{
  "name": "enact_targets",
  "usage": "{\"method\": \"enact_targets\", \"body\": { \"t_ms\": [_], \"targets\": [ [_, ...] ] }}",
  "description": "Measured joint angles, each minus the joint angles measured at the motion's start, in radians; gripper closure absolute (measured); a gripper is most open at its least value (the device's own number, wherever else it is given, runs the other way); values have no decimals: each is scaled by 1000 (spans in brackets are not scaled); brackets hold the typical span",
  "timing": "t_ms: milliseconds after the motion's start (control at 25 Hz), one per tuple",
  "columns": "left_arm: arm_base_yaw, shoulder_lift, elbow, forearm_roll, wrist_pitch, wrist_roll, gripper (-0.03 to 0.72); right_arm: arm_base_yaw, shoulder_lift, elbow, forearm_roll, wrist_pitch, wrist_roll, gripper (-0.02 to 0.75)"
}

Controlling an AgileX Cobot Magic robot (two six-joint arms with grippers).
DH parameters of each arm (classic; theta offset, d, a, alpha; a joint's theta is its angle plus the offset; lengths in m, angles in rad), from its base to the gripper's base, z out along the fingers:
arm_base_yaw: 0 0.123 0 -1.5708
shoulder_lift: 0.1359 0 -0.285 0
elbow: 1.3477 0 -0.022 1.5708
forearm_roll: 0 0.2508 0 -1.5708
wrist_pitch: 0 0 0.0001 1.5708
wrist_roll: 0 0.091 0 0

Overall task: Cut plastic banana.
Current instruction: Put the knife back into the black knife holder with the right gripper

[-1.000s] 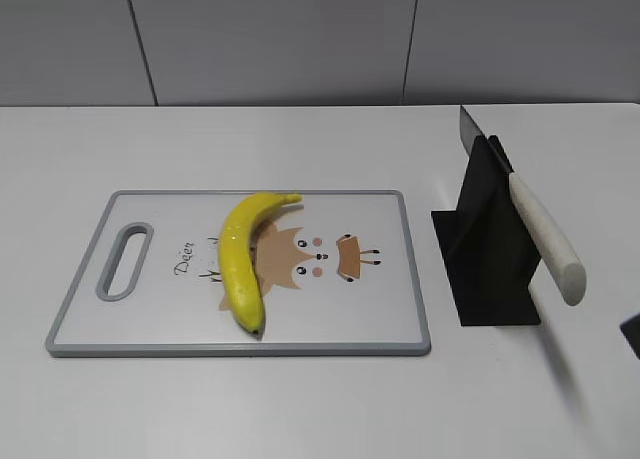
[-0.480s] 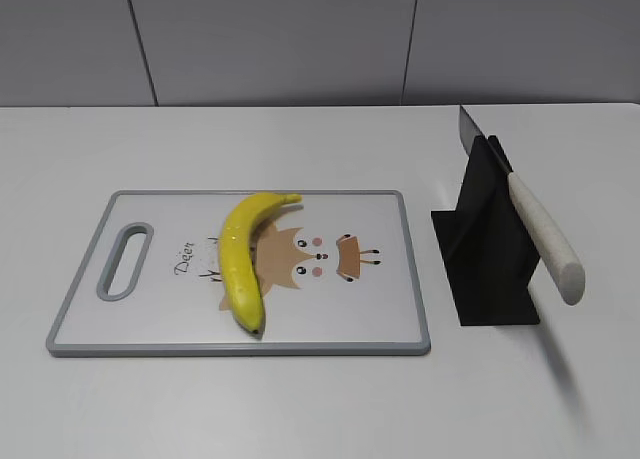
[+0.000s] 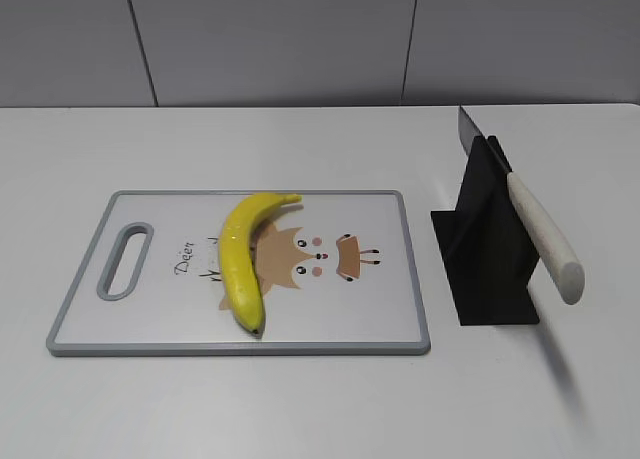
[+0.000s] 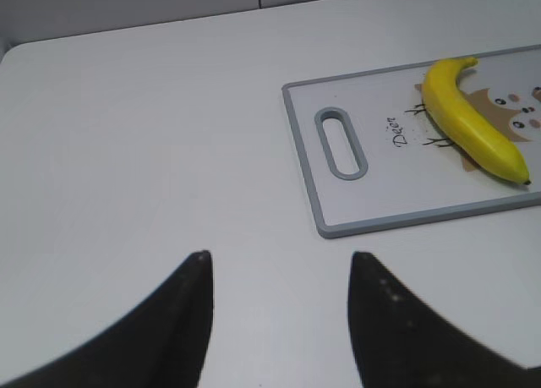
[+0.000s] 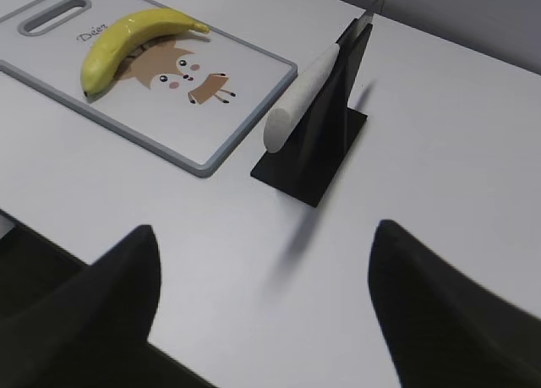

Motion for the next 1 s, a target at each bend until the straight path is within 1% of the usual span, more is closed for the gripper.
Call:
{"method": "enact_targets", "body": {
  "t_ms": [400, 480, 560, 720, 1000],
  "targets": [
    [4, 0, 0, 0, 0, 0, 189, 0, -1, 1, 6, 0, 1, 143],
    [12, 0, 0, 0, 0, 0, 189, -11, -1, 1, 11, 0, 1, 143],
    [22, 0, 0, 0, 0, 0, 189, -43, -1, 1, 21, 0, 1, 143],
    [45, 0, 0, 0, 0, 0, 190, -170, -1, 1, 30, 0, 1, 143],
    [54, 0, 0, 0, 0, 0, 189, -474, -1, 1, 31, 0, 1, 143]
  ]
}}
